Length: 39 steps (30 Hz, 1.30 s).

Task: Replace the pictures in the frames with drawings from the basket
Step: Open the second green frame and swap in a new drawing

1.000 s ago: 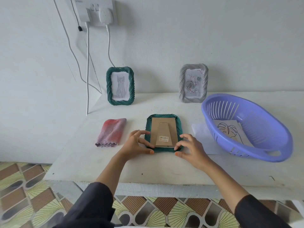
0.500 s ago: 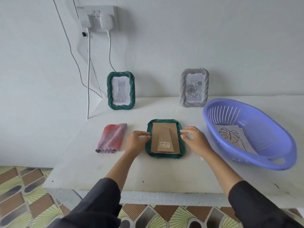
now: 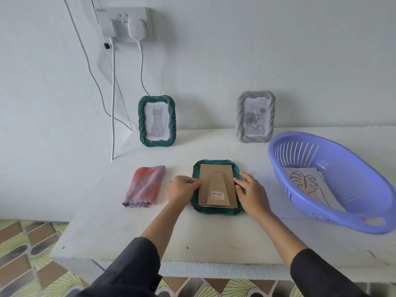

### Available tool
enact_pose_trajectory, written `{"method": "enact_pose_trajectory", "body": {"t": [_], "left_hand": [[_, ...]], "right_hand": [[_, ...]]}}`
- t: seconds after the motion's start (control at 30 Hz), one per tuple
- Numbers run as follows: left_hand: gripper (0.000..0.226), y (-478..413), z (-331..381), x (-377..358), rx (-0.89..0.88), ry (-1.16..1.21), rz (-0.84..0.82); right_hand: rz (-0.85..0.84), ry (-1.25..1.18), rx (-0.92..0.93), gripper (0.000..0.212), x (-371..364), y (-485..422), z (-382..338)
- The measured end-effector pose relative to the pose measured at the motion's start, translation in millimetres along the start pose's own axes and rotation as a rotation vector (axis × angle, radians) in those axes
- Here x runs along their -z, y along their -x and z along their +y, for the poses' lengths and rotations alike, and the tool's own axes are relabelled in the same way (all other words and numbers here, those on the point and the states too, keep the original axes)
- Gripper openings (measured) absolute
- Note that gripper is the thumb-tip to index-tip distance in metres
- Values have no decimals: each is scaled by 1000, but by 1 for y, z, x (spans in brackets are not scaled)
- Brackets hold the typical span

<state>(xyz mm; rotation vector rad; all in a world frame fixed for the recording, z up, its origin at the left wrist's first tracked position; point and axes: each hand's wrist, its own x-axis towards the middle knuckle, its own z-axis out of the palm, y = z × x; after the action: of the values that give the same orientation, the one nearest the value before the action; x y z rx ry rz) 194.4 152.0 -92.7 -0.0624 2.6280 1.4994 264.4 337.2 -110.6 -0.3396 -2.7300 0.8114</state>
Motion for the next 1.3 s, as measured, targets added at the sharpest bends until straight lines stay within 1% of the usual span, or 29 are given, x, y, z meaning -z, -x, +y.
{"method": "enact_pose_trajectory", "body": {"t": [0.07, 0.17, 0.23, 0.33, 0.47, 0.57, 0.63, 0.7, 0.77, 0.83, 0.93, 1.03, 1.07, 1.13, 1.23, 1.3], "left_hand": [[6, 1, 3, 1, 12, 32, 1], [21, 1, 10, 3, 7, 103, -34], [25, 2, 15, 5, 0, 122, -31], [20, 2, 24, 7, -28, 139, -41], [15, 2, 32, 9, -75, 189, -102], [13, 1, 34, 9, -77, 214, -170], [23, 1, 35, 8, -82, 203, -230], [31, 1, 37, 7, -105, 180, -253], [32, 0, 41, 11, -114, 190, -221], [30, -4, 44, 21, -86, 246, -150], [26, -18, 40, 48, -76, 271, 22], [28, -27, 26, 72, -14, 200, 157], [29, -29, 21, 76, 15, 160, 170], [30, -28, 13, 80, 44, 43, 143], [33, -21, 11, 79, 33, -101, 83], [33, -16, 13, 78, 14, -170, 88]], "right_hand": [[0, 7, 2, 34, -1, 0, 0], [-1, 14, 1, 35, -1, -1, 1], [-2, 10, -1, 35, -1, 0, 1], [-10, 7, 2, 35, -1, 0, 2], [-12, -3, 6, 35, -1, -1, 2], [-13, -13, 3, 35, -1, 0, 2], [-14, -18, 1, 35, 0, 0, 1], [-13, -26, 1, 35, 0, 0, 1], [-12, -27, -8, 35, 1, 0, 2], [-9, -22, -19, 36, 1, 0, 2], [-20, -44, -18, 37, 2, 0, 1], [-30, -58, -12, 34, 3, 1, 1], [-31, -59, -14, 33, 4, 2, 1], [-31, -64, -22, 32, 4, 2, 1], [-35, -67, -25, 32, 3, 2, 1], [-37, -68, -27, 32, 3, 2, 1]]}}
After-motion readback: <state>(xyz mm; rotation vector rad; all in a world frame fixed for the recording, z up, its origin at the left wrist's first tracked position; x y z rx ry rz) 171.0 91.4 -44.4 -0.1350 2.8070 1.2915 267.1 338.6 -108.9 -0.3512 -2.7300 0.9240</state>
